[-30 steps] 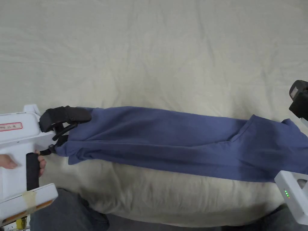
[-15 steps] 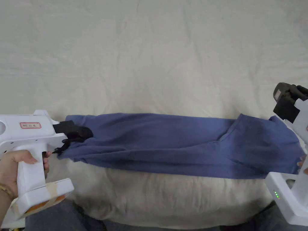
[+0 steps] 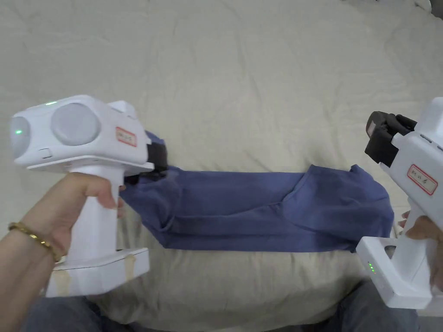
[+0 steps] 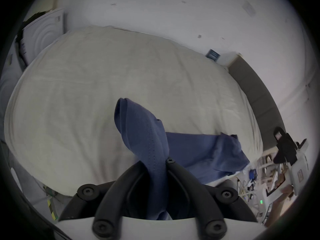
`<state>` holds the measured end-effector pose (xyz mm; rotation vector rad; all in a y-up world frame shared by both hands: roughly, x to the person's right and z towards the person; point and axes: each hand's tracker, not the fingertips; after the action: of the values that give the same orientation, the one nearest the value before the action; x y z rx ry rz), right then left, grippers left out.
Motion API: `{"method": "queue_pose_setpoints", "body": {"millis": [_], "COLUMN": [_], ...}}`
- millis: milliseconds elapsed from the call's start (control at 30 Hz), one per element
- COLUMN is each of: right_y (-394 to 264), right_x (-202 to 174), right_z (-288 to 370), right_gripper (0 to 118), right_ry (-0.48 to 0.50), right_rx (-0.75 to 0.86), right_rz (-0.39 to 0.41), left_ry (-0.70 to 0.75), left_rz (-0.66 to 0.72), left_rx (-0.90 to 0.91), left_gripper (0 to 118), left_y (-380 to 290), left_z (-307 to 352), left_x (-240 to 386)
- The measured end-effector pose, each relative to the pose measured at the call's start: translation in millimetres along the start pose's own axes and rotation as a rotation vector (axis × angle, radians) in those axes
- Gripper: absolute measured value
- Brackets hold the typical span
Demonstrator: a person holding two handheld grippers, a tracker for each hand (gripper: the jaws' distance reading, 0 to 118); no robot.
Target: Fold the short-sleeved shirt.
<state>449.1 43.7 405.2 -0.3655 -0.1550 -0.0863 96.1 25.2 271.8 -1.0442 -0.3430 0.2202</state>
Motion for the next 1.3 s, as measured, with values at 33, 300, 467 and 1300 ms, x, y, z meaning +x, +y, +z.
{"method": "queue_pose_setpoints", "body": {"millis": [33,300,467,1300], "right_y": [0.3,-6.3,-15.8,-22.2], "right_x": [2.8,29.9,39.8,33.6], "right_z": [2.0,11.8,15.7,42.5], "right_gripper": [1,1,1,1], "right_ry": [-0.004,-0.039,-0.063,-0.006], "right_rx": [0.004,0.003,-0.024,-0.019], "right_rz": [0.000,-0.022,-0.024,-0.028], "left_ry": [-0.035,-0.057,-0.106,0.012], "left_rz": [-0.012,-0.047,-0.105,-0.412], "left_rx": [-0.015,-0.118,-0.178,-0.119], "left_gripper": [10,36,85,2], "left_y": [-1.3,-25.0,-38.9,-143.1], "left_z": [-10.4,-123.9,-160.7,-155.7], "left_x": [13.6,94.2,116.0,163.7]}}
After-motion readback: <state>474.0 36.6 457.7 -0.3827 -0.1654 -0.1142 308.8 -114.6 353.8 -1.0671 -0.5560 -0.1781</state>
